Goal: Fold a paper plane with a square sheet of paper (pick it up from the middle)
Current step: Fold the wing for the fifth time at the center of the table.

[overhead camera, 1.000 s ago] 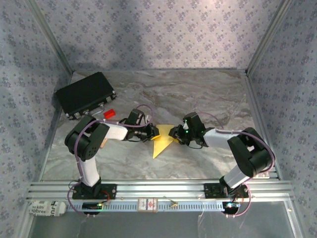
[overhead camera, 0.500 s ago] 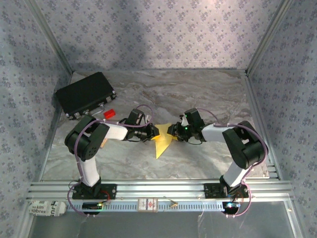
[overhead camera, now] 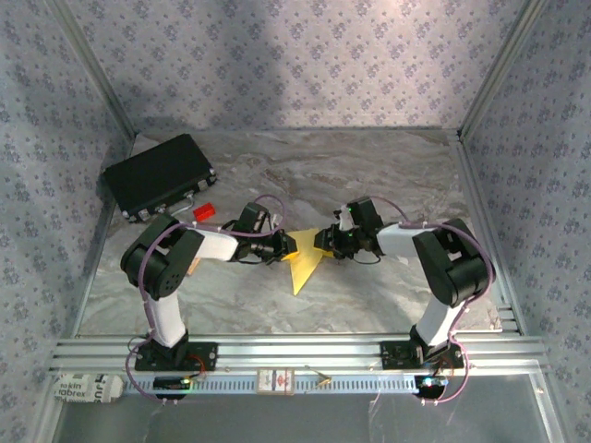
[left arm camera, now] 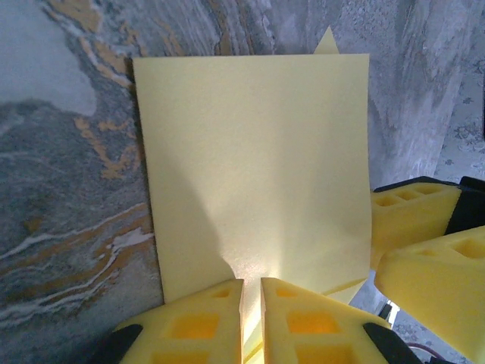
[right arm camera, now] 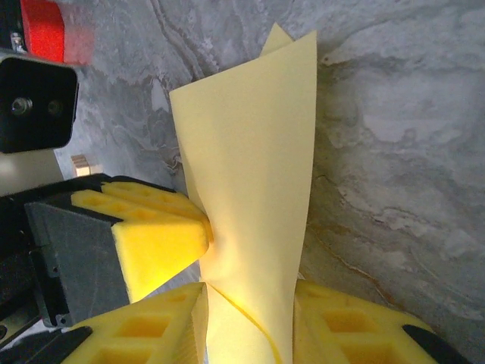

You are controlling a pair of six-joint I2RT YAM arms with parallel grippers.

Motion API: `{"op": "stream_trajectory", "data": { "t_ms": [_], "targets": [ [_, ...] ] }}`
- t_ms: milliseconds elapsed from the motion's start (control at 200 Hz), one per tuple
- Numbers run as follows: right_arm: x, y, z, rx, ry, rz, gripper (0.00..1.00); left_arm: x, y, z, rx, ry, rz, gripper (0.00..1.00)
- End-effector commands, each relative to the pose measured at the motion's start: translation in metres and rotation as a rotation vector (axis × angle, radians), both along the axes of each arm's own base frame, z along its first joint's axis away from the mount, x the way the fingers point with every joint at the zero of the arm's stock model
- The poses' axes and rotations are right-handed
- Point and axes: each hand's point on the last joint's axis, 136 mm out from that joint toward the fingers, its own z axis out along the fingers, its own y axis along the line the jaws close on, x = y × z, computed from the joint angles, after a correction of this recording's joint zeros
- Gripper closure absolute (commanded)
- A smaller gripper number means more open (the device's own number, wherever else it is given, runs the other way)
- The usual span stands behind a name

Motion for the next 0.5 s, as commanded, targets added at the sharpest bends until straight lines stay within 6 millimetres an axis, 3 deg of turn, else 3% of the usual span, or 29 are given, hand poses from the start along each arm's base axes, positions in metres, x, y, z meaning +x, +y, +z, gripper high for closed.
{"op": "stream_trajectory", "data": {
  "t_ms": [0, 145, 495],
  "targets": [
    [-0.002, 0.005, 0.005, 0.022, -0.006, 0.095, 0.67, -0.017, 0.018, -0.034, 0.097, 0.108, 0.015, 0.86],
    [0.001, 0.002, 0.0, 0.005, -0.003, 0.121, 0.7, -0.018, 0.018, -0.033, 0.096, 0.108, 0.015, 0.86],
    [0.003, -0.009, -0.004, -0.017, 0.036, 0.053, 0.93, -0.01, 0.012, -0.017, 0.065, 0.078, 0.016, 0.85]
  ]
}}
